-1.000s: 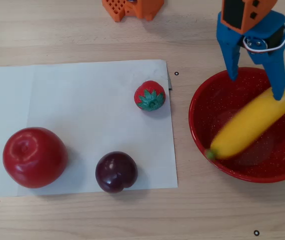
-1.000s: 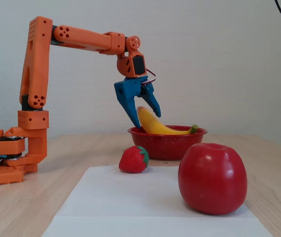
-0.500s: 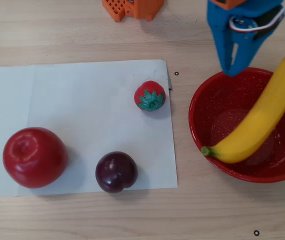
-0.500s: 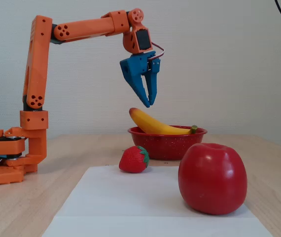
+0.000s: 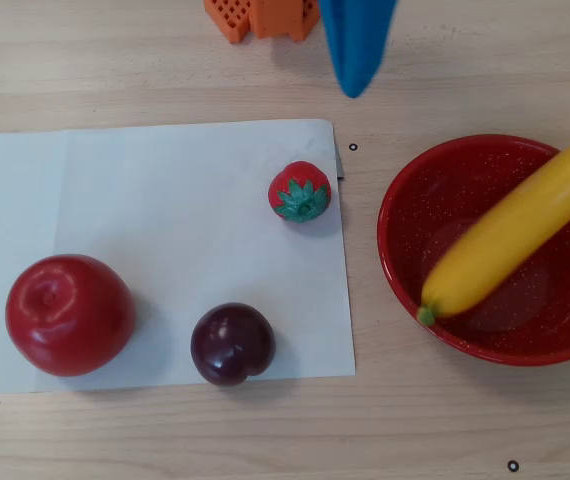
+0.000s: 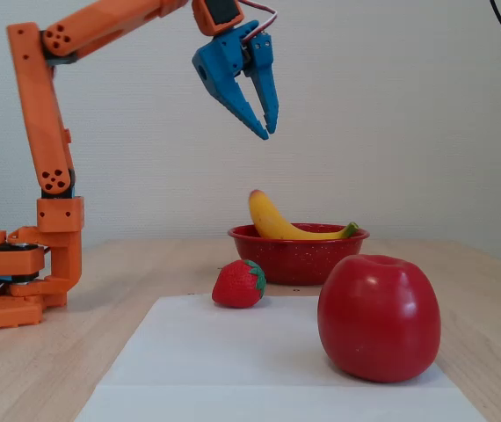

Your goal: Grasp the banana and put it in the red bowl

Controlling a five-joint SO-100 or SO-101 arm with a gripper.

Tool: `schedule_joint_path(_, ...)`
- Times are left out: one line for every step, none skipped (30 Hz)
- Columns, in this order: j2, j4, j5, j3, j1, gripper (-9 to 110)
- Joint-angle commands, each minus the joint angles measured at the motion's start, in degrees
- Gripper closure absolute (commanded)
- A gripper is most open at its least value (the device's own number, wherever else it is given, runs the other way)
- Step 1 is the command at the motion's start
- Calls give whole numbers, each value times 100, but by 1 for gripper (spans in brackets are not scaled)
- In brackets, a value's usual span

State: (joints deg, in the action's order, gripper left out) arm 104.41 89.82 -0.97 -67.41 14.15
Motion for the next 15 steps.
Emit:
schedule_joint_path(1090, -765, 70, -439, -316, 101)
schedule_joint_path(1336, -1055, 97, -809, -387, 101)
schedule_joint_path(1591, -1389, 141, -1213, -448, 101)
schedule_joint_path(1863, -1758, 193, -1644, -501, 101)
schedule_joint_path(2109, -2136, 211, -2083, -554, 101)
schedule_joint_path(2373, -2531, 211, -2522, -580, 101)
schedule_joint_path(2637, -2936, 193, -2979, -606, 101)
schedule_joint_path(2883, -3331, 193, -3401, -633, 101)
schedule_joint_path(3120, -3718, 167, -3832, -650, 101)
schedule_joint_path(3366, -4096, 167, -4245, -668, 101)
schedule_joint_path(3595, -4465, 149, -4649, -677, 101)
schedule_joint_path(3806, -4790, 167, -5019, -694, 101)
schedule_joint_path(4008, -5071, 167, -5361, -703, 101)
schedule_joint_path(4201, -5335, 158, -5695, -703, 101)
schedule_joint_path(4395, -5660, 149, -6064, -712, 101)
